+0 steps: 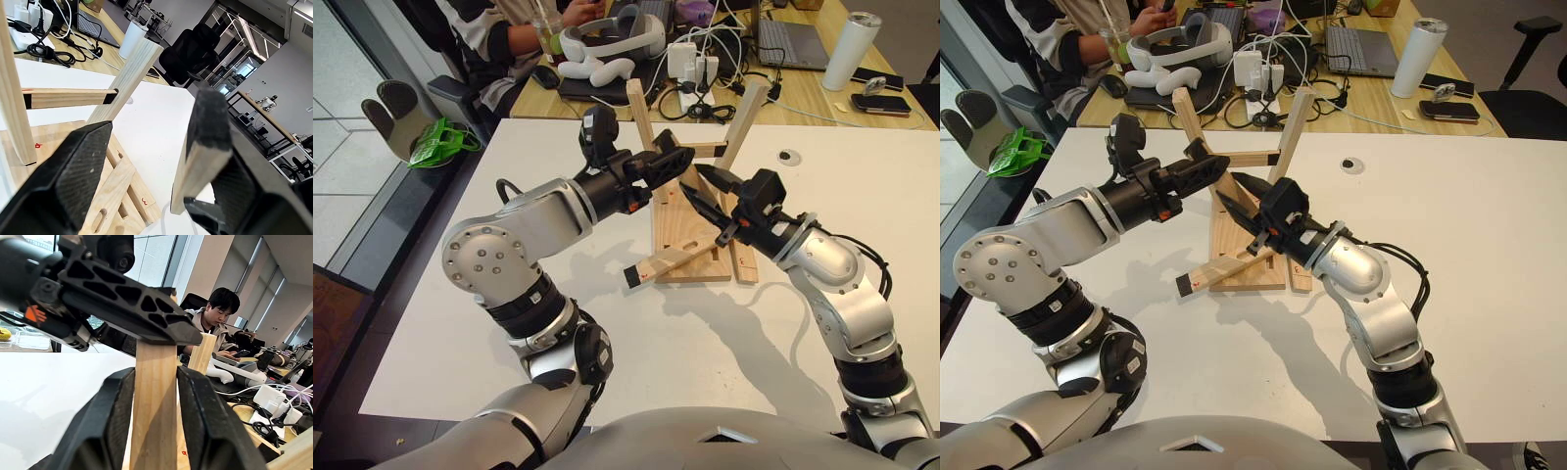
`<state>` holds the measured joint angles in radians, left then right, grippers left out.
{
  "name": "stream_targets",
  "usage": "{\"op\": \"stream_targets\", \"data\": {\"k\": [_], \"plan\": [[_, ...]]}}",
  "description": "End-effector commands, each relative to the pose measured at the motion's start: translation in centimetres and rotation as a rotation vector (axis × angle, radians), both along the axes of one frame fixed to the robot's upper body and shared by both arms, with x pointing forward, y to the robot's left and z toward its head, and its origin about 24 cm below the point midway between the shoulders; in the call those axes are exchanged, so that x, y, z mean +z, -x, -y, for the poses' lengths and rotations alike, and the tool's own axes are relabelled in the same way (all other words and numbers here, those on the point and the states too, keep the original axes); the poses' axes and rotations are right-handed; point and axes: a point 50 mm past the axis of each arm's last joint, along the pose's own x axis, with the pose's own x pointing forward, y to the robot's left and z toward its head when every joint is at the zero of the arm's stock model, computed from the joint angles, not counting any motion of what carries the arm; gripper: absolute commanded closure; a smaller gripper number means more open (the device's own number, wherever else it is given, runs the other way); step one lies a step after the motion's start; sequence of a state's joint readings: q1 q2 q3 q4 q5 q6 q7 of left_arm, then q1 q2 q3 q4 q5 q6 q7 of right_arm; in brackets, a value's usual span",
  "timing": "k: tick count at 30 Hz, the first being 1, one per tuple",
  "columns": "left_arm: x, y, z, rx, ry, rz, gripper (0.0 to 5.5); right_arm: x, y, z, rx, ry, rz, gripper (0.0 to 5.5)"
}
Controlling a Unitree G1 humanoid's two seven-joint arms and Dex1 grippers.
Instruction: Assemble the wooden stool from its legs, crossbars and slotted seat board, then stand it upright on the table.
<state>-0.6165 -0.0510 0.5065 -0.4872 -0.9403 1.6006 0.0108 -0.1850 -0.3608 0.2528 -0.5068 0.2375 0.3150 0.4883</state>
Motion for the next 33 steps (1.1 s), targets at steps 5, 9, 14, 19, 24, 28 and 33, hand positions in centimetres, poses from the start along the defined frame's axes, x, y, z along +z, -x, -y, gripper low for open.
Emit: {"op": "stream_targets", "data": {"k": [5,9,14,19,24,28,33], "plan": [[1.2,0.9,0.4,-0.056,-0.001,0.074,2.89,0.0,0.1,-0.1,-0.007,-0.036,-0.014,4.20],[1.1,1.6,0.6,-0.120,-0.024,0.093,3.39,0.2,-0.2,0.0,-0.022,-0.047,-0.014,4.20],[0.9,1.5,0.3,-0.092,-0.069,0.087,4.21,0.3,-0.1,-0.1,-0.009,-0.058,-0.006,4.20],[1.2,0.8,-0.1,-0.025,-0.054,0.087,4.95,0.3,0.1,-0.2,0.008,-0.052,-0.006,4.20],[1.3,1.2,0.0,-0.053,-0.041,0.105,5.09,0.2,-0.1,0.0,-0.012,-0.027,0.012,4.20],[1.3,1.2,-0.3,-0.041,-0.049,0.112,5.09,0.1,-0.1,0.2,0.017,0.009,0.037,3.67],[1.2,0.3,-2.5,0.109,-0.201,0.153,5.09,0.4,-1.3,2.0,-0.121,-0.105,-0.016,2.72]]}}
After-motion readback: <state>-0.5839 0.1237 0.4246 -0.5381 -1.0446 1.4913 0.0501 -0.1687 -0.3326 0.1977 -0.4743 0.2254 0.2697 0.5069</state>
